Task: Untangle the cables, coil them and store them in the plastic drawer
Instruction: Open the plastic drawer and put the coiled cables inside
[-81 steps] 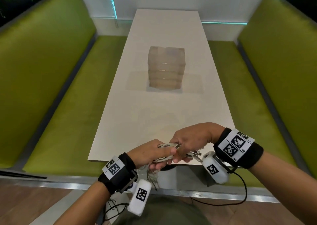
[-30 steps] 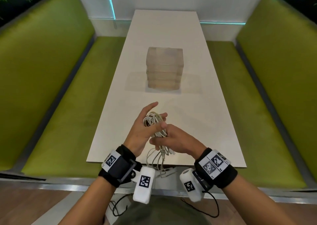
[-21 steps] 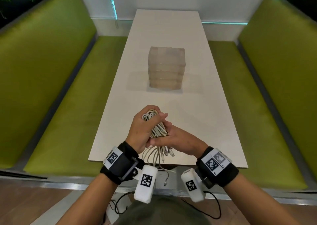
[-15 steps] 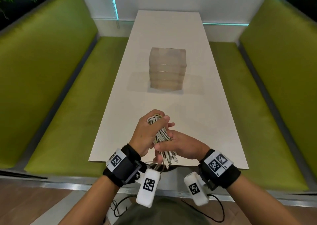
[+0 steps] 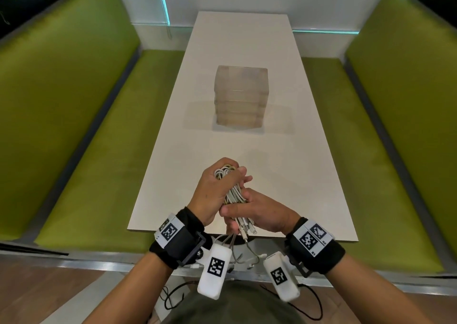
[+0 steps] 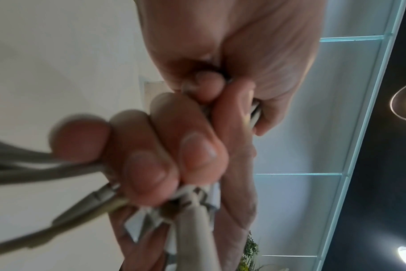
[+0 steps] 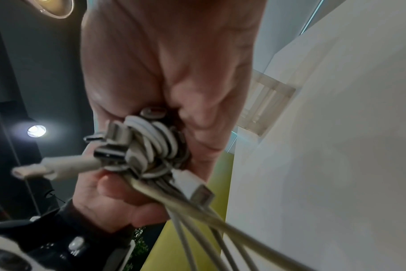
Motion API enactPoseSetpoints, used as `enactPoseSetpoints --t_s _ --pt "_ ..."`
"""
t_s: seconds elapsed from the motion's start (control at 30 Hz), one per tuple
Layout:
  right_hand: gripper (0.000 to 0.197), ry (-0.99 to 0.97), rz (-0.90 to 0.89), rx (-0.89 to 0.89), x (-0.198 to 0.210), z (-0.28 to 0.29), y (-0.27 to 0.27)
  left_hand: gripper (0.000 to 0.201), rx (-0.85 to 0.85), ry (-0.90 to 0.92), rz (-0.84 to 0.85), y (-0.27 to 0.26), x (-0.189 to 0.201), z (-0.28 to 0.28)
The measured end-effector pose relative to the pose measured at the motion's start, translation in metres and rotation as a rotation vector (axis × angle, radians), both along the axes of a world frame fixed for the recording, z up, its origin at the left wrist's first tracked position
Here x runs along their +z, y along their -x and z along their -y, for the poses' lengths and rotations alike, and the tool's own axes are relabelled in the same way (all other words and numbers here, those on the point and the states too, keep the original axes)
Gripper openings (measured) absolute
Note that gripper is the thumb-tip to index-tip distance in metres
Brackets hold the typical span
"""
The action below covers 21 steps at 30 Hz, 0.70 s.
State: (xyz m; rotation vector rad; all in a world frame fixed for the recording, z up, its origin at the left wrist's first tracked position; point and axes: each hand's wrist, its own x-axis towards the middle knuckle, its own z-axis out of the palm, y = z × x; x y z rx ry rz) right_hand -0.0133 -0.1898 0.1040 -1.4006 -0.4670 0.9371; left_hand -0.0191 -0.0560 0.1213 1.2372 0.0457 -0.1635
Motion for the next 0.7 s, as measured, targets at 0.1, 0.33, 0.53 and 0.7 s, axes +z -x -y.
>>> enactPoseSetpoints --t_s 0.1,0.33,0.53,0.7 --pt "0.015 0.035 0.07 -0.078 0.004 0.005 -0.007 0.058 -0.044 -0.052 0.092 -0.004 -0.007 -0.006" --pt "0.014 -0.183 0.016 -0.363 0.026 0.017 -0.026 0.056 -0.344 -0.184 0.008 0.004 -0.033 -0.009" --pt "0.021 -0.211 0.014 -0.481 0.033 0.015 -0.024 0.007 -0.39 -0.288 0.047 0.005 -0.031 -0.004" --pt "0.026 -0.218 0.009 -0.526 0.033 0.013 -0.022 0.029 -0.461 -0.424 0.065 0.004 -0.035 -0.009"
